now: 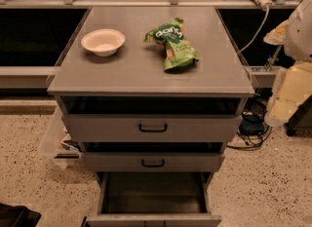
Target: Place green rice chip bag into bottom drawer
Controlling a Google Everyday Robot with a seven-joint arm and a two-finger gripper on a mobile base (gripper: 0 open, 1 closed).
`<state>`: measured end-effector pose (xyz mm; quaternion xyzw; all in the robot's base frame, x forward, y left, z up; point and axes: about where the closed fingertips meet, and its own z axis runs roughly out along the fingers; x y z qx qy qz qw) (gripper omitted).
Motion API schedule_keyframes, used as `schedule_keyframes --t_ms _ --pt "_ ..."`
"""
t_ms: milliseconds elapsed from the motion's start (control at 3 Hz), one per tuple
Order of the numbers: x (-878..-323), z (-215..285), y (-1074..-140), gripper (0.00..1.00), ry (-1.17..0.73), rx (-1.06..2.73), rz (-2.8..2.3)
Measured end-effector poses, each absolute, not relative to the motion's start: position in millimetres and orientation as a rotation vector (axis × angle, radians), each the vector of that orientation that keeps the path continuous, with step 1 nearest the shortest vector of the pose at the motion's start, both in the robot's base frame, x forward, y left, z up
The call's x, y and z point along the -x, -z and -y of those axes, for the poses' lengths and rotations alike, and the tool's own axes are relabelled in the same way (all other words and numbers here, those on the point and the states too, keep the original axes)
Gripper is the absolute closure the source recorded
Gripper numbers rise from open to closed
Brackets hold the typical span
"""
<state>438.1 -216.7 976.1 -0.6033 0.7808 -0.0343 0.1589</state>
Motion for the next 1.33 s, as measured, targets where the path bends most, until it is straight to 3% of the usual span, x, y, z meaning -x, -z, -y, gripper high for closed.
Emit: schedule_keyframes --t_ms 667,1333 --pt "-455 207 -981 0.0 0.089 1.724 -2.192" --pt "-541 121 -995 0.0 -0.024 1.83 -2.012"
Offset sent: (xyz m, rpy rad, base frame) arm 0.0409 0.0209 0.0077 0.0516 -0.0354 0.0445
